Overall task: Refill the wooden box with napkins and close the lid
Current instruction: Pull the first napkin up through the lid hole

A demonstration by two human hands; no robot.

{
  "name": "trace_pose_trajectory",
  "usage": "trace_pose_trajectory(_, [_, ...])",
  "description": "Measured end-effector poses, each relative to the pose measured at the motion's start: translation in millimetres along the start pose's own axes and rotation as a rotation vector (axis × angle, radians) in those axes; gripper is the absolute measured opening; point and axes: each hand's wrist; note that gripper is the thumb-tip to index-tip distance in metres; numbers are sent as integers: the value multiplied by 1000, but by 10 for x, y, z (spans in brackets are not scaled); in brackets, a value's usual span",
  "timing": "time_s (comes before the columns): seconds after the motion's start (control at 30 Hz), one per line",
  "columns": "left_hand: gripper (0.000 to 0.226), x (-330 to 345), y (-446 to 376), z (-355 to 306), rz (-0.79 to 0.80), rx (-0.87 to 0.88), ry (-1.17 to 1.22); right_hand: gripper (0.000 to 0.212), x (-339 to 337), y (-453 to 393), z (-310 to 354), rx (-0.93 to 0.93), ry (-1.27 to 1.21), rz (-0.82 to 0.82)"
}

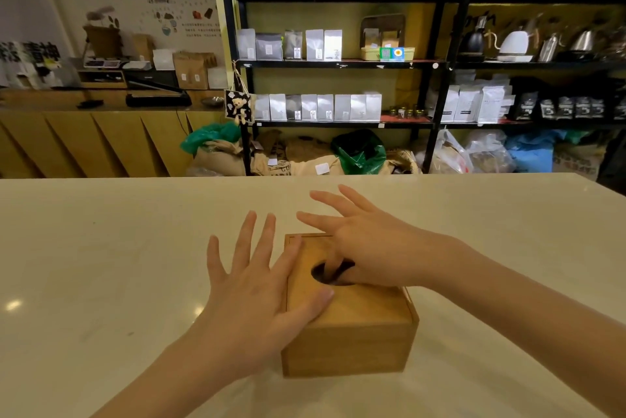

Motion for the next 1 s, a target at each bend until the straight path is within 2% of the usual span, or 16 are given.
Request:
trace_pose_trajectory(0.1, [63,-14,3,-4,66,-2,6,17,1,-38,-14,-29,-27,5])
trace_pose_trajectory(0.17, [58,-17,-3,3,85,13,7,15,-9,-64,-23,-54,-37,16])
trace_pose_trajectory(0.33, [61,-30,-22,19,125,28,19,15,3,-108,-40,-92,-58,55])
trace_pose_trajectory(0.83, [61,-48,-24,39,152,44,35,21,49,24,-86,-115,-122,-59])
trace_pose_trajectory(1.0, [64,-56,-12,46,157,52,57,22,60,103,-131,-101,-259,-91])
Point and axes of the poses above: each hand's wrist, its own y-axis away from the middle knuckle, its own x-axis out of the palm, z = x × y, and after that the axes turned 9 degrees about z, right-handed
